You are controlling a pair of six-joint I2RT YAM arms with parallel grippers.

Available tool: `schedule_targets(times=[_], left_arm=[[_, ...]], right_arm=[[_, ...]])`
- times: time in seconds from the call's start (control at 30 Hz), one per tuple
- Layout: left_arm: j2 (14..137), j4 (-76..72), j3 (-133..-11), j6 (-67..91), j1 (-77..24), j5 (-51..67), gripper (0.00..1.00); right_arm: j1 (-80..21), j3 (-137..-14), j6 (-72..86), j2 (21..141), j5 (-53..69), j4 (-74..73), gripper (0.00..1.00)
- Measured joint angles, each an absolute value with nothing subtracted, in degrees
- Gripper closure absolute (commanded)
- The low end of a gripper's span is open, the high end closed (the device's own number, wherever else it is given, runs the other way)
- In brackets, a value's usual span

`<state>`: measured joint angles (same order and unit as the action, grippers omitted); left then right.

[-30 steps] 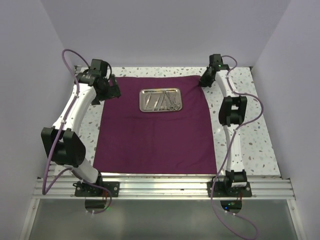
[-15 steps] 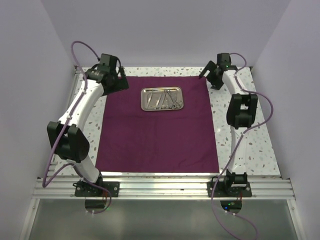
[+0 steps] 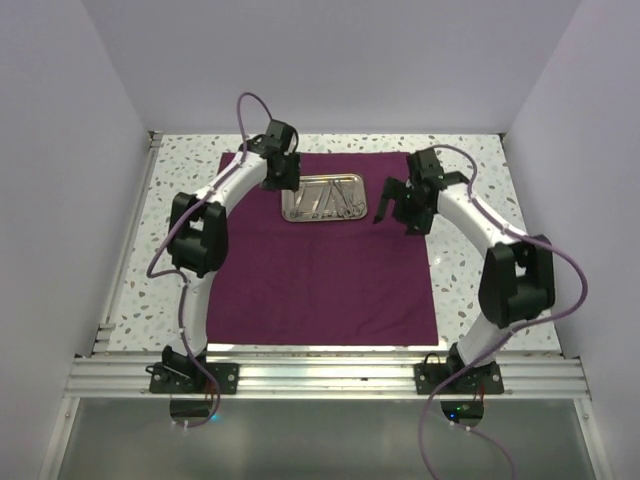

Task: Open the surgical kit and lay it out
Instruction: Pick up the medical item from the container.

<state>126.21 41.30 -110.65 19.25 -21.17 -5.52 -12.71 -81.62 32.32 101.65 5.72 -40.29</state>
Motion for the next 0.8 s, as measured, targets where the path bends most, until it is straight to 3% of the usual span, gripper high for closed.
schedule_targets(times=[0.23, 0.67, 0.73, 0.8], left_arm=[[132.84, 40.29, -117.64, 16.88, -21.17, -3.22, 0.32], [137.93, 36.32, -120.33, 16.93, -22.48, -0.43, 0.36], [139.35, 36.29, -120.73, 16.93, -23.16, -0.78, 0.41], [140.22, 36.29, -120.95, 16.99, -23.81, -2.44, 0.55]], right_arm=[[-14.87, -66.32, 30.57, 85.36, 5.06, -43.09, 0.04], [-14.61, -64.47, 29.21, 79.40, 1.19, -47.55, 0.04], [-14.61, -64.47, 29.19, 79.00, 0.95, -48.23, 0.04], [-14.61, -64.47, 29.19, 78.48, 0.93, -48.80, 0.04]])
